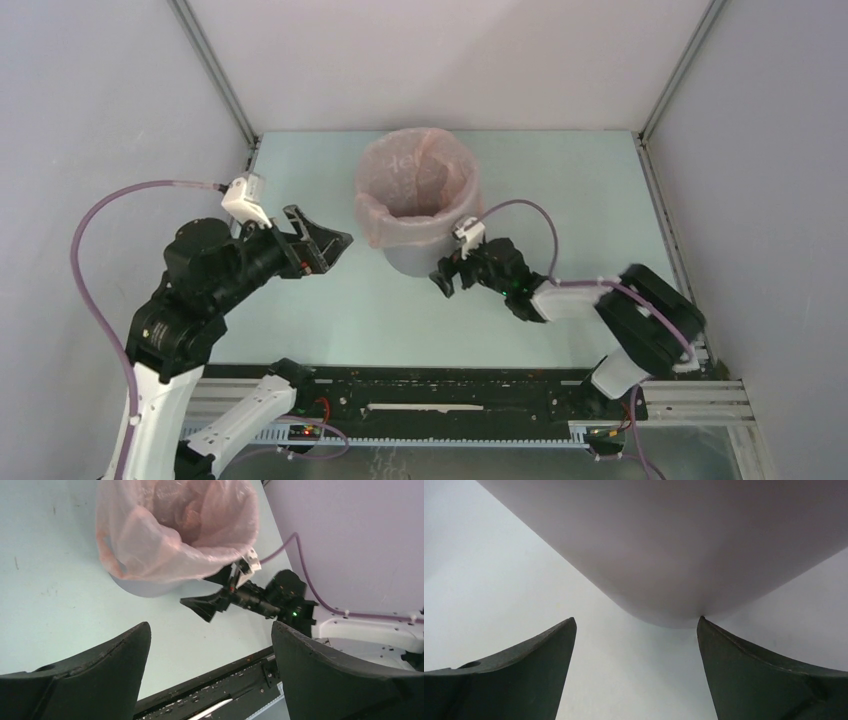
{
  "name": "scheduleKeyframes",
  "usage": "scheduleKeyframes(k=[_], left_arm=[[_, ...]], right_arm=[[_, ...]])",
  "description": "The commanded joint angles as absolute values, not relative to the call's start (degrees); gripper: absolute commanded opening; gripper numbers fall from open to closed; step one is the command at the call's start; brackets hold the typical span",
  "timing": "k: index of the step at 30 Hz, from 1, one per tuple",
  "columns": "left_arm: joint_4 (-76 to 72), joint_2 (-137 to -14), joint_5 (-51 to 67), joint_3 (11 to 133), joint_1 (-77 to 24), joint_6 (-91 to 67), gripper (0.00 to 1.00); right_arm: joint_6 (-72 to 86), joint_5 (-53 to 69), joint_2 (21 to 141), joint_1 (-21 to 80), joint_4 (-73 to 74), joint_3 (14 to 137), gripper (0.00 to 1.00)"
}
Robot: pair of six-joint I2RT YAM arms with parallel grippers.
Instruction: Put the trash bags into the trash bin
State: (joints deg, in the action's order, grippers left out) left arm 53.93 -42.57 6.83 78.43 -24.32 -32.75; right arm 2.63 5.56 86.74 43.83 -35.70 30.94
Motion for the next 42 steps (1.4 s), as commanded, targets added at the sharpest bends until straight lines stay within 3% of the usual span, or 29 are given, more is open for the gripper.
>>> scheduleKeyframes(k=[1, 9, 15, 18, 22, 29, 33, 37, 42], left_arm=[[56.2, -42.0, 4.1, 81.9, -24.5, -31.0, 0.95], [58.0, -42.3, 4.0, 83.8, -24.5, -31.2, 0.95], [57.3, -41.7, 4.5, 82.6, -24.5, -31.7, 0.95], [55.9, -42.1, 4.8, 82.3, -24.5, -31.5, 0.95], [54.5, -44.1, 4.7, 84.0, -24.5, -30.1, 0.95], [48.5, -49.7, 6.9, 85.6, -24.4, -31.0, 0.95], [43.4, -51.7, 7.8, 86.2, -24.4, -32.9, 0.94], [39.3, -51.2, 3.2, 89.5, -24.4, -32.3, 0.99], [42.0, -51.3, -7.6, 96.3, -24.3, -27.0, 1.00]], right_arm=[[4.0, 8.3, 97.6, 43.8, -46.1, 42.9, 1.00], [13.6, 9.0, 119.0, 44.2, -30.5, 73.6, 1.00], [20.4, 7.4, 121.4, 45.1, -15.8, 87.0, 1.00], [19.0, 1.9, 115.3, 46.6, -5.6, 85.6, 1.00], [21.2, -4.6, 103.6, 47.4, 18.5, 82.9, 1.00], [26.5, -19.5, 78.1, 49.5, 52.8, 76.0, 0.99], [28.8, -20.9, 64.0, 49.7, 60.2, 79.0, 1.00], [29.2, -20.7, 52.0, 49.7, 60.3, 86.4, 1.00], [25.8, -23.6, 47.3, 49.7, 62.0, 100.3, 1.00]])
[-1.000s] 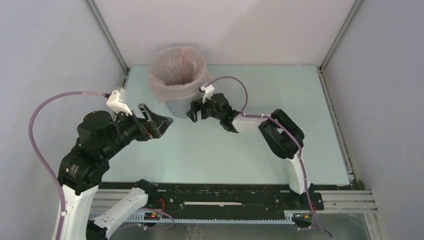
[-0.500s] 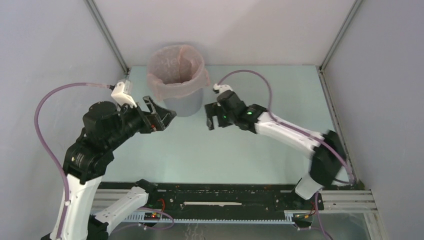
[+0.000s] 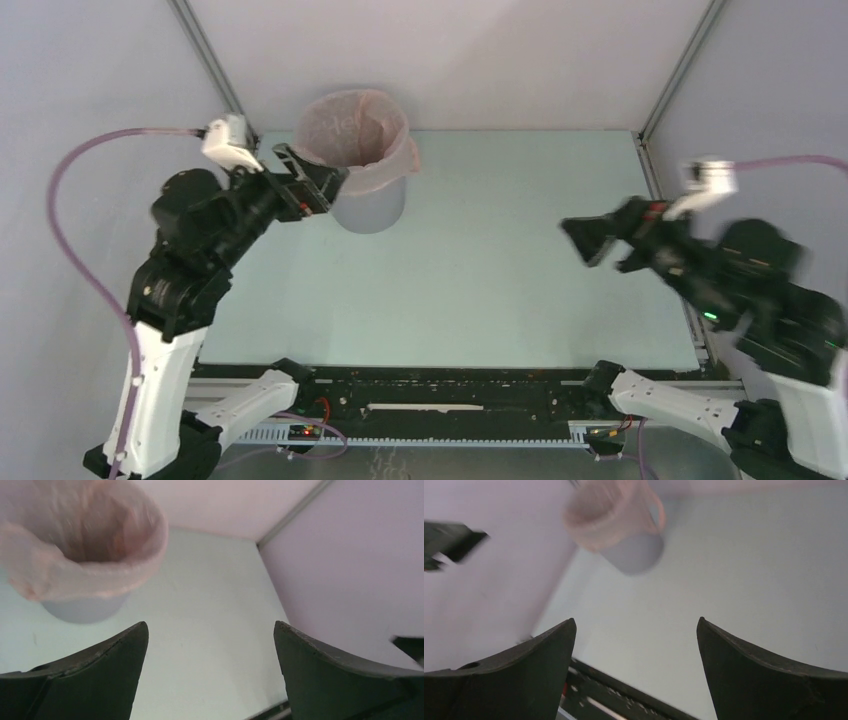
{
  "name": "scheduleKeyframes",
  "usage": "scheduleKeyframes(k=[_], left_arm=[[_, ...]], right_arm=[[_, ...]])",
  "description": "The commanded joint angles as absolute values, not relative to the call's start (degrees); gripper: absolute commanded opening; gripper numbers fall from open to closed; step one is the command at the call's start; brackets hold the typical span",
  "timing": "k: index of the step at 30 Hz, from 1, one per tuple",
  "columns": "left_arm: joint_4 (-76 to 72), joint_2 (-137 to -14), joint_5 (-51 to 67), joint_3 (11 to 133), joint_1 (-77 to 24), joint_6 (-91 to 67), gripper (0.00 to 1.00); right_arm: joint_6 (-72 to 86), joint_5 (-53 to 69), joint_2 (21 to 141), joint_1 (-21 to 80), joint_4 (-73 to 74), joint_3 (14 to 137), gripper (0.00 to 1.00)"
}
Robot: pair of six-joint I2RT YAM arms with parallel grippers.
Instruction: Put the trash bags into the trash bin
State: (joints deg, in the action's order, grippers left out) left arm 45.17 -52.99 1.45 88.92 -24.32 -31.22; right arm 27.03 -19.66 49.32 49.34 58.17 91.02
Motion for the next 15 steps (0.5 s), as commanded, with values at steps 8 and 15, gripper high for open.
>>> scheduleKeyframes(k=[8, 15], left_arm=[[41.5, -45.4, -12.9, 97.7, -24.4, -21.3, 1.00], [42.7, -43.7, -15.8, 97.5, -24.3, -24.6, 1.00]], right_arm=[[23.9, -28.6, 42.1, 49.7, 61.6, 108.0, 1.00], [24.9, -30.1, 40.2, 49.7, 62.6, 106.2, 1.00]])
